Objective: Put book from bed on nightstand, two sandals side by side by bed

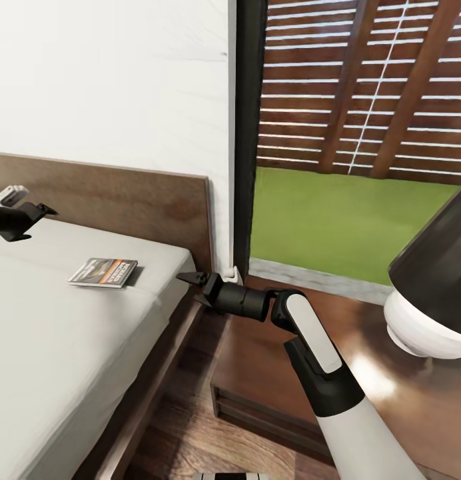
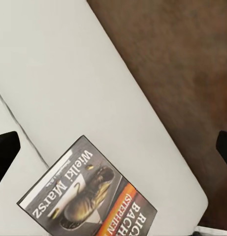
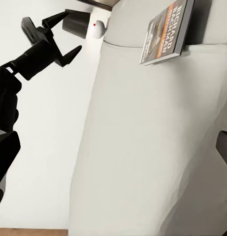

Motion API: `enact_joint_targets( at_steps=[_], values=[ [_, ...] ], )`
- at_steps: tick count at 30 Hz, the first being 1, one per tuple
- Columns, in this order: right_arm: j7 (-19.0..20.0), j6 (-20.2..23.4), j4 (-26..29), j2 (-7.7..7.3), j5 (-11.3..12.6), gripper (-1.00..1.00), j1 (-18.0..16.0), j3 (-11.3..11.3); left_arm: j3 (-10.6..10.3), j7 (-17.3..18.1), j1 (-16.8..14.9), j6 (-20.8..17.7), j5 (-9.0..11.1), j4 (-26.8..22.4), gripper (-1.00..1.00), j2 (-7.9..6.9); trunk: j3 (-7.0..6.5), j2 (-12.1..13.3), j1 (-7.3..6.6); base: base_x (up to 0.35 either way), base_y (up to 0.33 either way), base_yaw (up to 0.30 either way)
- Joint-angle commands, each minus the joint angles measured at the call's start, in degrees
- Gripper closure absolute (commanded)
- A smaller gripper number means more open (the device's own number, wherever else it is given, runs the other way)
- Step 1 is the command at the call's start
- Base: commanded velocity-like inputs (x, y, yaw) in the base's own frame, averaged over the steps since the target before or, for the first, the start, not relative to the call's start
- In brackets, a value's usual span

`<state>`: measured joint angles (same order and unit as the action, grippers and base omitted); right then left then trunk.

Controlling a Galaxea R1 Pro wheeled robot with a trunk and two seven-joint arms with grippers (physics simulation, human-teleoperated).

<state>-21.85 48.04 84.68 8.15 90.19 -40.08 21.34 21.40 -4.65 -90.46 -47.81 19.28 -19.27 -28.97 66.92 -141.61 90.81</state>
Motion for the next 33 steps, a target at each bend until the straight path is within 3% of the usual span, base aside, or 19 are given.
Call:
enact_joint_targets(
  at_steps=[1, 10, 33],
  values=[
    [-0.63, 0.04, 0.03, 0.04, 0.6, -1.0, -0.05, -0.03, 0.21, -0.91, -0.13, 0.27, 0.57, 0.09, -1.0, 0.18, 0.11, -0.02, -0.01, 0.0, 0.0, 0.0],
    [-0.78, 0.11, -0.21, 0.09, 0.7, -1.0, -0.08, -0.37, 0.22, -2.93, -0.51, 2.09, 0.65, 0.39, -1.0, 0.49, 0.82, -0.02, -0.01, 0.0, 0.0, 0.0],
    [-1.08, 0.06, -0.31, 0.02, 0.95, -1.0, 0.09, -0.9, 0.23, -3.26, -0.68, 2.29, 0.68, 0.11, -1.0, 0.25, 2.81, -0.02, -0.01, 0.0, 0.0, 0.0]
  ],
)
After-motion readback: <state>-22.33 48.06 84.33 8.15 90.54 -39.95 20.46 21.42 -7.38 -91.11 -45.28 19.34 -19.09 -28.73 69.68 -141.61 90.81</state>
